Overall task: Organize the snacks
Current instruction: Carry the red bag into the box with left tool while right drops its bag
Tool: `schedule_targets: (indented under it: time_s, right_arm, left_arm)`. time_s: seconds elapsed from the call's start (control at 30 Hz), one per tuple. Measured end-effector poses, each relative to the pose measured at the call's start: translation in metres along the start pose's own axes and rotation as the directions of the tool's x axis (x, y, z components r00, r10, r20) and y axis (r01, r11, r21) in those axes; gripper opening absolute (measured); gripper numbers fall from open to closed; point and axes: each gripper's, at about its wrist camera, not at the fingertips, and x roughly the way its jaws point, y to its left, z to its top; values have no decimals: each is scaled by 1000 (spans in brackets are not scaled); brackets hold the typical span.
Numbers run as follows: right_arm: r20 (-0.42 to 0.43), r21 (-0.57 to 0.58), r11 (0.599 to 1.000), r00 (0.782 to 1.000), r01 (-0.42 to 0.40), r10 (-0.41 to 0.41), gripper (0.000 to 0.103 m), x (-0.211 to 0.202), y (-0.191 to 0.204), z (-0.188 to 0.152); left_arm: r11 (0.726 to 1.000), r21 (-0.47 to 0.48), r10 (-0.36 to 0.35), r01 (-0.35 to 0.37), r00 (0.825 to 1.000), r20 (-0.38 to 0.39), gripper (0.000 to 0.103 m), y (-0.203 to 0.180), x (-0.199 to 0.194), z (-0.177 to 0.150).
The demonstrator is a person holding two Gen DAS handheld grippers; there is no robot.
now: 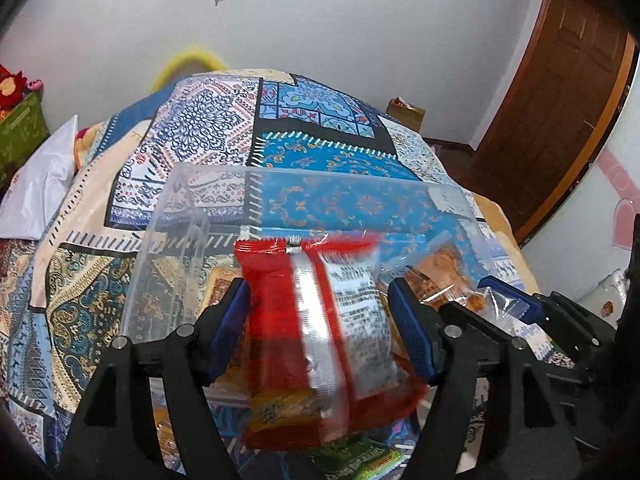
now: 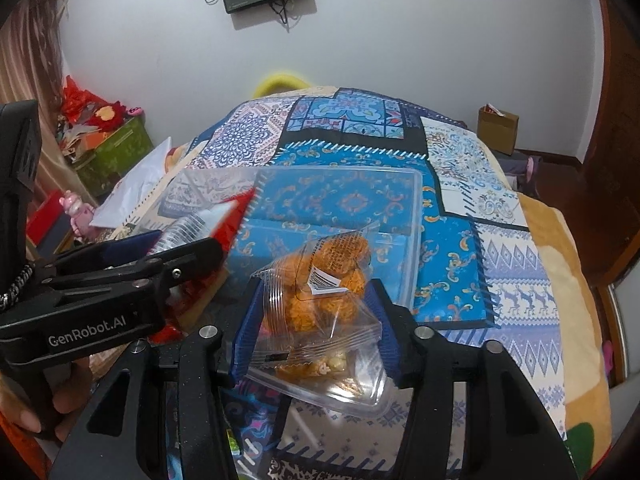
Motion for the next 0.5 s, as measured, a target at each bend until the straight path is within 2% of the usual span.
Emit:
schedule_targets:
  time_s: [0.2, 0.5]
  right_arm:
    - [12, -22, 1000, 1000, 17, -17, 53, -12, 3, 2]
    - [63, -37, 999, 998, 6, -4, 56, -48, 10, 0]
  left_arm:
    - [1000, -14, -17, 17, 1000, 7, 74, 0, -12, -1]
    - [999, 45, 6, -9, 998, 66, 74, -3, -68, -8]
